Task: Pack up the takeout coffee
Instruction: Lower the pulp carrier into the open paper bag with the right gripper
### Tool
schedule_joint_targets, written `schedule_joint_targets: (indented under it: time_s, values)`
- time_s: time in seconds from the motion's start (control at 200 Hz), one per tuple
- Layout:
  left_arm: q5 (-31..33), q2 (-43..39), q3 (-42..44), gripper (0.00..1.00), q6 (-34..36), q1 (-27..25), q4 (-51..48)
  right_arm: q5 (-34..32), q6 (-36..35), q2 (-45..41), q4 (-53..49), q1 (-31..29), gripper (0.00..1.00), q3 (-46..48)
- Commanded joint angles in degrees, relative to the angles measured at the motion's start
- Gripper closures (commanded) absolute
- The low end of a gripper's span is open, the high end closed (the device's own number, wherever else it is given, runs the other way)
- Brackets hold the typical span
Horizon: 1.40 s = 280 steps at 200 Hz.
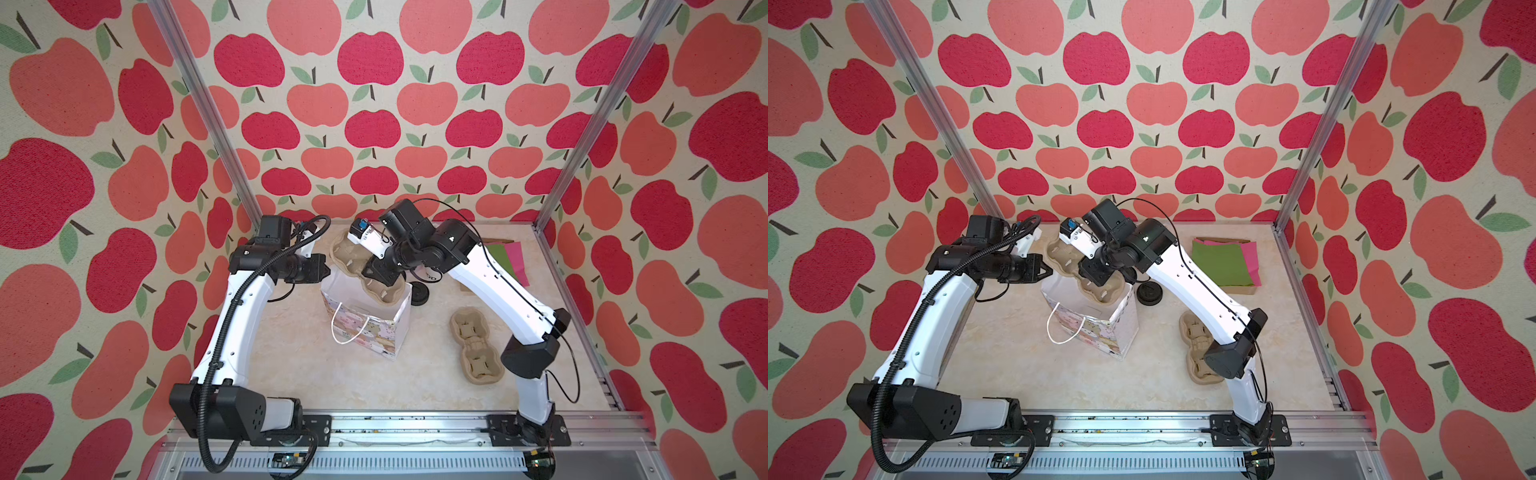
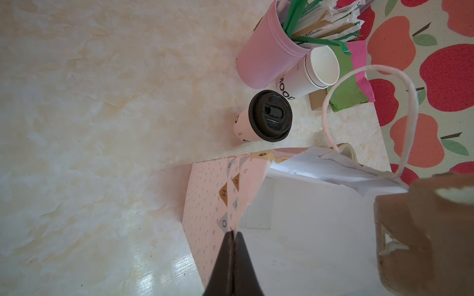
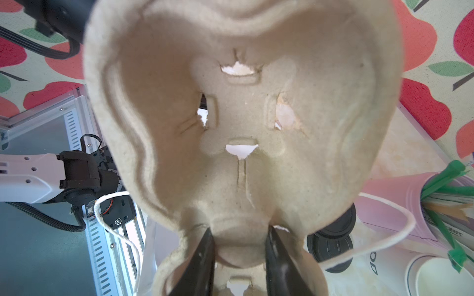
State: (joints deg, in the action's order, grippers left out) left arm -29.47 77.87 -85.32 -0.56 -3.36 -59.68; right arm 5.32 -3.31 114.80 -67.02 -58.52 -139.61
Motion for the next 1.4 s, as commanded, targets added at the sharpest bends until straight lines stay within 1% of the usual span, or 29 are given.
schedule_joint_targets:
  time_s: [0.0,0.315,0.45,0.565,0.75,1.035,1.396]
  values:
    - [-1.29,-1.66,1.02,0.94,-0.15,0.32,0.89,1.25,-1.52,1.29,-0.03,-0.63,0.71,-1.08]
    - [-1.38,-2.04,1.04,0.95,0.12,0.81,1.16,0.26,-1.77,1.91,-0.72,-1.50,0.72,2.12]
    - [-1.42,-2.36,1.34,0.95,0.57,0.98,1.15,-0.37,-2.20,1.08,-1.22,-1.66,0.72,4.93]
    - [-0.87,-2.41,1.48,0.95,0.91,1.07,1.06,-0.66,-2.35,0.42,-1.90,-1.67,0.72,7.19]
    - [0.20,-2.70,1.55,0.97,1.35,1.18,0.91,-1.08,-2.23,0.48,-3.01,-1.73,0.72,8.37]
    - [1.58,-3.05,1.26,1.00,2.23,1.18,0.88,-1.28,-2.14,2.85,-6.05,-1.77,0.72,7.17]
    - [1.55,-3.01,1.20,1.00,2.67,1.07,1.02,-2.50,-1.44,8.52,-12.04,-1.93,0.72,0.80]
